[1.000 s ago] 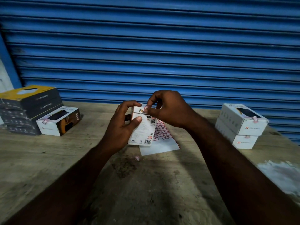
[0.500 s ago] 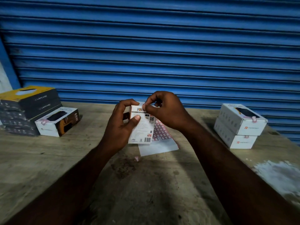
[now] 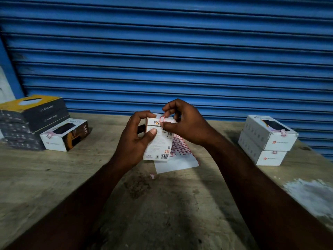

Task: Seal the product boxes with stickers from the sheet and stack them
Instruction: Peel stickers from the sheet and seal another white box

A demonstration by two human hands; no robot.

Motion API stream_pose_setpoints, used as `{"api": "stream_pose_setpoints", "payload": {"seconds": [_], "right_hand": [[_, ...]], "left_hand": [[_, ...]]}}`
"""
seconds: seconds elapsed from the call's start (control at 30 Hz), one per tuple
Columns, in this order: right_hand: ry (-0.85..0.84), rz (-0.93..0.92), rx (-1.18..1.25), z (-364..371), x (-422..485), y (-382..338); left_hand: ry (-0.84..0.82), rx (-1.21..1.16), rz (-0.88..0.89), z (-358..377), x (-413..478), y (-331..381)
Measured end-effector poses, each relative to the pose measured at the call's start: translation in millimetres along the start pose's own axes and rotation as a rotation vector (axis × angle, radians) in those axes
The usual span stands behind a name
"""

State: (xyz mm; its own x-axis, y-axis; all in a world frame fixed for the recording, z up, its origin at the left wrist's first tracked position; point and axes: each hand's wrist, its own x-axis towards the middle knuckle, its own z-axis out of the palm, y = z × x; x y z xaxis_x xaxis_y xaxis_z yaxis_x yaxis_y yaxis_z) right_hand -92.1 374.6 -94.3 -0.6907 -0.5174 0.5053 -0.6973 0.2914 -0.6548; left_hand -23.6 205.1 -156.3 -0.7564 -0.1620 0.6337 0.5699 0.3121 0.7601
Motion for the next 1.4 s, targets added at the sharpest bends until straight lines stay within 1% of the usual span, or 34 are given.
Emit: {"api": "stream_pose_setpoints", "payload": {"seconds": [0.1, 0.2, 0.3, 0.4, 0.47, 0.57, 0.77, 0.87, 0.93, 1.03, 1.23, 1.4], "right_hand": [[-0.010, 0.039, 0.083, -1, 0, -2], [0.046, 0.060, 0.151, -1, -1, -2], [0.054, 0.127, 0.256, 3, -3, 3], [0.024, 0.210, 0.395, 7, -5, 8], [-0.036, 0.235, 0.438, 9, -4, 10], [-0.089, 0.208, 0.368, 11, -3, 5], [0.006, 0.121, 0.360, 14, -3, 8], [0.009, 0.086, 0.325, 18, -3, 13], [0.009, 0.062, 0.303, 21, -4, 15], [0.015, 0.028, 0.287, 24, -5, 16], [0.033, -0.006, 0.263, 34, -7, 17], [0.047, -0.003, 0.302, 42, -11, 21]], "left_hand": [[0.001, -0.001, 0.019, -1, 0, 0], [-0.011, -0.022, 0.021, 1, 0, 2], [0.001, -0.023, 0.026, 2, 0, 1], [0.013, -0.031, 0.051, 2, 1, 1], [0.012, -0.027, 0.063, 2, 1, 2], [0.018, -0.030, 0.031, -1, 3, 2], [0.058, -0.102, -0.111, -1, 5, 11], [0.033, 0.001, -0.086, 0, 2, 9], [0.067, 0.027, -0.094, 0, 1, 6], [0.132, 0.003, -0.132, 0, 2, 3], [0.200, -0.111, -0.267, -1, 6, -1], [0.243, -0.153, -0.304, 1, 8, -4]]}}
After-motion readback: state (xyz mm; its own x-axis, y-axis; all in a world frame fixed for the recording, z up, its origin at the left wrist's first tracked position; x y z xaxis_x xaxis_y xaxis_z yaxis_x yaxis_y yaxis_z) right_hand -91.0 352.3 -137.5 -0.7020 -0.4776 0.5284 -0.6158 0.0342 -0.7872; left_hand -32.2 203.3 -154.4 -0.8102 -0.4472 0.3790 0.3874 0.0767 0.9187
